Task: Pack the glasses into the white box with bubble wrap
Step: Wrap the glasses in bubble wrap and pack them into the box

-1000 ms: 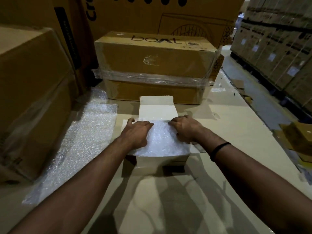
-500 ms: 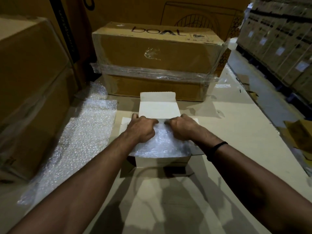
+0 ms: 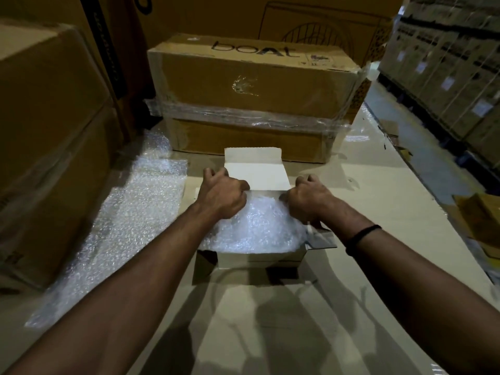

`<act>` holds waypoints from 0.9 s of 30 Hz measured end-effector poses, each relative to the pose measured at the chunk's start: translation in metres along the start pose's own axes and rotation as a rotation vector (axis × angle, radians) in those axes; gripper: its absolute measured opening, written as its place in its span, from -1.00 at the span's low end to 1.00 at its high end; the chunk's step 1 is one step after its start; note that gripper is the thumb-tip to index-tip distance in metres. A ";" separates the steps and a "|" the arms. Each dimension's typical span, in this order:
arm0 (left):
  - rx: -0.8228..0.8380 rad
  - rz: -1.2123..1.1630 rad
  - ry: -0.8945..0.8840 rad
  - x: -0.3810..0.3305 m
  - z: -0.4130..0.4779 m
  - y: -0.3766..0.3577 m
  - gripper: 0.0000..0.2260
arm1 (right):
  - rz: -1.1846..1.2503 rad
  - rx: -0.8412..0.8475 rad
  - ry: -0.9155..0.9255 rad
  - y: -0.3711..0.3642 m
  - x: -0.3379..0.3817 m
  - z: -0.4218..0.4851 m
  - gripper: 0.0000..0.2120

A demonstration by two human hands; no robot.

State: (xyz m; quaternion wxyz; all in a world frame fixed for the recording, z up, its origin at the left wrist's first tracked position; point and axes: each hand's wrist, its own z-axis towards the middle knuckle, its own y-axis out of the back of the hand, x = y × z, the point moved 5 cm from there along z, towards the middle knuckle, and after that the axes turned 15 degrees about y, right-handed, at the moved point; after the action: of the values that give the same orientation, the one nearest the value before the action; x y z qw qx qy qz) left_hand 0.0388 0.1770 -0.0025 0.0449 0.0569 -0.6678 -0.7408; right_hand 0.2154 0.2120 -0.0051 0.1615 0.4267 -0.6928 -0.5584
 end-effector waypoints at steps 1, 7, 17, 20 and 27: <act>-0.002 -0.004 -0.009 -0.003 0.001 0.001 -0.64 | 0.005 0.016 -0.001 -0.004 0.002 0.003 -0.70; 0.221 0.039 -0.035 -0.010 -0.001 -0.023 -0.63 | 0.012 -0.006 0.019 0.003 0.002 0.007 -0.62; 0.179 -0.139 0.023 -0.005 0.007 -0.003 -0.68 | 0.147 -0.063 0.002 -0.003 0.004 0.007 -0.61; 0.107 -0.116 0.058 0.013 0.008 0.011 -0.62 | 0.162 -0.139 -0.042 0.004 -0.014 -0.002 -0.64; 0.181 0.088 0.010 0.010 -0.002 -0.010 -0.66 | 0.059 0.008 0.047 -0.012 0.001 0.004 -0.75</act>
State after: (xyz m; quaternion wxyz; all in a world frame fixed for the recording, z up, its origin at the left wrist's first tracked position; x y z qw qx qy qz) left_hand 0.0288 0.1745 -0.0131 0.0756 0.0350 -0.7336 -0.6745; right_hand 0.2165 0.2141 -0.0173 0.1926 0.4198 -0.7033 -0.5404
